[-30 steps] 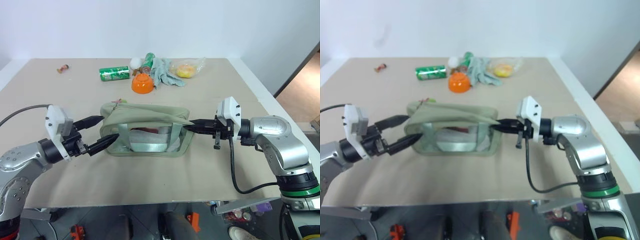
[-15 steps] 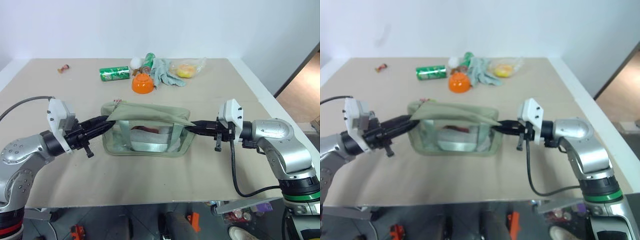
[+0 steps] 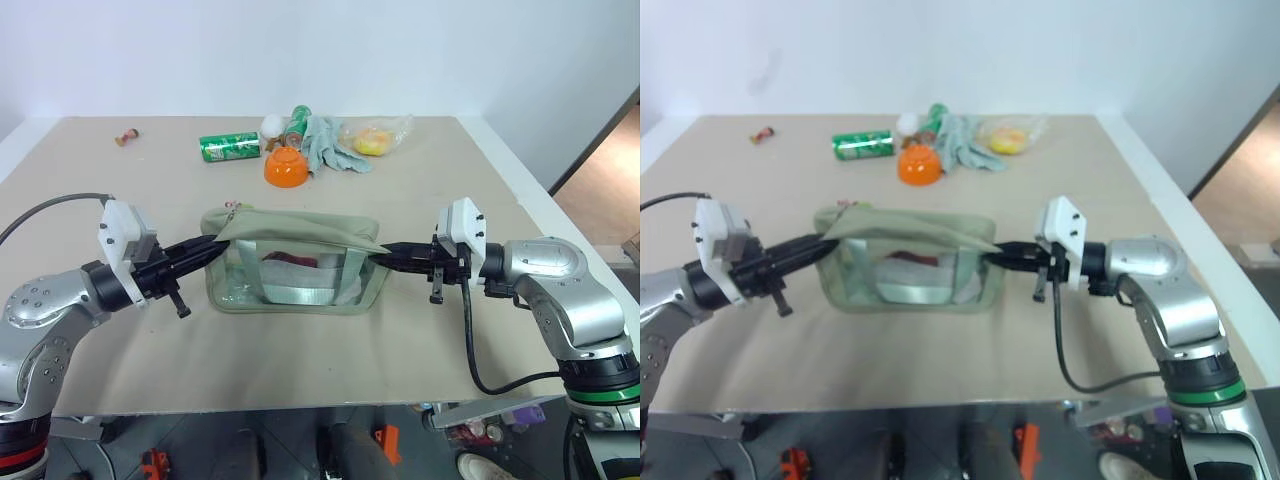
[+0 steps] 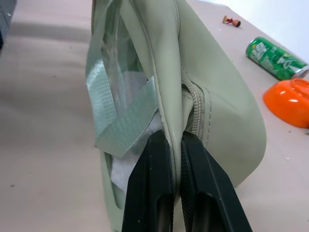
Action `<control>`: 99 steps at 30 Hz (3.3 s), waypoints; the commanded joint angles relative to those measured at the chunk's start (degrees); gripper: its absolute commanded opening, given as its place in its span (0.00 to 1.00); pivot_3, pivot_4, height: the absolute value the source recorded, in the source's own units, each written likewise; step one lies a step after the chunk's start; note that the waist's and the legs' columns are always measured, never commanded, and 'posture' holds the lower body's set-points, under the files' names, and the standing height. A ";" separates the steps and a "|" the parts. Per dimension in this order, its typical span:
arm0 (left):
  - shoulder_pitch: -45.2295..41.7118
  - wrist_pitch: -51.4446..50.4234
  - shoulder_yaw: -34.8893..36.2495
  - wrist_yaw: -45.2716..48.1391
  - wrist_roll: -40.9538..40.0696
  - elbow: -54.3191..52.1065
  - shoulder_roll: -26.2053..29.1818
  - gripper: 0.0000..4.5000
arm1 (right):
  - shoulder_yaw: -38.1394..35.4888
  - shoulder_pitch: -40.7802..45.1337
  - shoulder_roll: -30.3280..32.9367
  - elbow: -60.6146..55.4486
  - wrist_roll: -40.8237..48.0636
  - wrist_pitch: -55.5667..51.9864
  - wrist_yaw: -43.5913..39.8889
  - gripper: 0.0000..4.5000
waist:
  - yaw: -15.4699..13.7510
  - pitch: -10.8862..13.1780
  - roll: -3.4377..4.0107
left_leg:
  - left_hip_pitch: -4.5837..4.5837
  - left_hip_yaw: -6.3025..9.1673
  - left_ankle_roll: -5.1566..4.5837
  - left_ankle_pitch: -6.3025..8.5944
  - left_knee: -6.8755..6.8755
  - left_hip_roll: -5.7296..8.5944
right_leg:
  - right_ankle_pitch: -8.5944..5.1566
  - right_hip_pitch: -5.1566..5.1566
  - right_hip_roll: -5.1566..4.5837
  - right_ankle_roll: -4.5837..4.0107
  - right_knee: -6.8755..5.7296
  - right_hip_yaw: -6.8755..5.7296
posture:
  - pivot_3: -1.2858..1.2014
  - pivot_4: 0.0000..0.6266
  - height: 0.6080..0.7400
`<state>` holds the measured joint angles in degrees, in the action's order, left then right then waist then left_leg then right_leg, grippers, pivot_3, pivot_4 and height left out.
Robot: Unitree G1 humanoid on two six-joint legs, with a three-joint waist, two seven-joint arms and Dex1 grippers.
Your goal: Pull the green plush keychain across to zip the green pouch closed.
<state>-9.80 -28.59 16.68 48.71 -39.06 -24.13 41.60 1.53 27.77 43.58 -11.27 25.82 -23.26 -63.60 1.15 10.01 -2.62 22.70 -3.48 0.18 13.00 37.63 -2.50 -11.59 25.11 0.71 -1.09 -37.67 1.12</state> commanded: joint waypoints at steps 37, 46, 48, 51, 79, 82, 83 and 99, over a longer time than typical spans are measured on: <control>9.89 -3.55 1.64 -2.98 -6.02 -12.21 2.19 0.00 | 10.10 42.37 -31.39 56.64 -16.54 29.55 -10.79 1.00 | -0.05 0.16 0.28 | 0.39 -0.11 0.11 0.11 -0.09 0.01 | 0.10 0.26 -0.15 0.33 0.20 0.02 | 0.52 0.24 1.00; 9.23 -3.76 0.54 -2.89 -6.32 -12.77 2.10 0.00 | 11.70 39.96 -34.37 54.95 -19.58 33.67 -10.30 1.00 | -0.02 0.16 0.28 | 0.35 -0.09 0.12 0.11 -0.11 -0.06 | 0.09 0.26 -0.06 0.26 0.19 0.01 | 0.52 0.24 1.00; 8.93 -3.86 0.46 -3.12 -6.47 -12.89 2.05 0.00 | 11.94 39.40 -34.87 54.20 -19.90 34.40 -10.35 1.00 | 0.00 0.16 0.28 | 0.35 -0.10 0.12 0.11 -0.11 -0.06 | 0.10 0.26 -0.07 0.27 0.19 0.02 | 0.52 0.24 1.00; 8.26 -4.21 0.45 -3.47 -6.84 -13.04 2.05 0.00 | 12.43 38.48 -36.13 52.41 -20.00 35.44 -10.15 1.00 | 0.01 0.16 0.28 | 0.35 -0.10 0.12 0.11 -0.11 -0.06 | 0.11 0.27 -0.06 0.26 0.19 0.01 | 0.52 0.24 1.00; 6.34 -3.84 0.23 -3.98 -4.87 -10.81 0.93 0.00 | 14.08 34.84 -41.49 39.24 -14.21 33.90 -16.23 0.83 | 0.10 0.16 0.28 | 0.21 -0.14 0.12 0.11 -0.13 -0.25 | 0.19 0.25 0.10 0.02 0.17 -0.01 | 0.52 0.24 1.00; 6.09 -3.63 0.11 -3.65 -4.55 -10.28 1.03 0.00 | 14.33 34.48 -41.15 38.89 -14.51 34.27 -16.12 0.59 | 0.13 0.16 0.28 | 0.17 -0.15 0.12 0.11 -0.13 -0.28 | 0.20 0.24 0.13 0.01 0.16 -0.02 | 0.52 0.24 1.00; 5.99 -3.60 0.11 -3.54 -4.48 -10.15 1.06 0.00 | 14.36 34.42 -41.01 38.87 -14.57 34.27 -15.91 0.50 | 0.12 0.16 0.27 | 0.17 -0.14 0.12 0.11 -0.13 -0.30 | 0.20 0.24 0.15 0.00 0.16 -0.04 | 0.52 0.24 1.00; 8.53 -2.34 0.69 -2.68 -3.02 -9.15 1.13 0.00 | 10.93 38.24 -37.92 40.54 -11.77 25.15 -13.26 0.01 | 0.09 0.16 0.27 | 0.16 -0.15 0.13 0.10 -0.13 -0.27 | 0.19 0.23 0.10 -0.02 0.16 -0.04 | 0.52 0.24 1.00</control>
<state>-2.10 -31.78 16.52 45.51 -42.70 -32.59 42.61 15.11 63.72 4.85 29.88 11.44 6.79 -77.12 1.24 10.17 -2.35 22.87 -3.63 0.31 13.10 37.50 -2.77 -11.40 25.34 0.79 -1.11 -37.50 1.08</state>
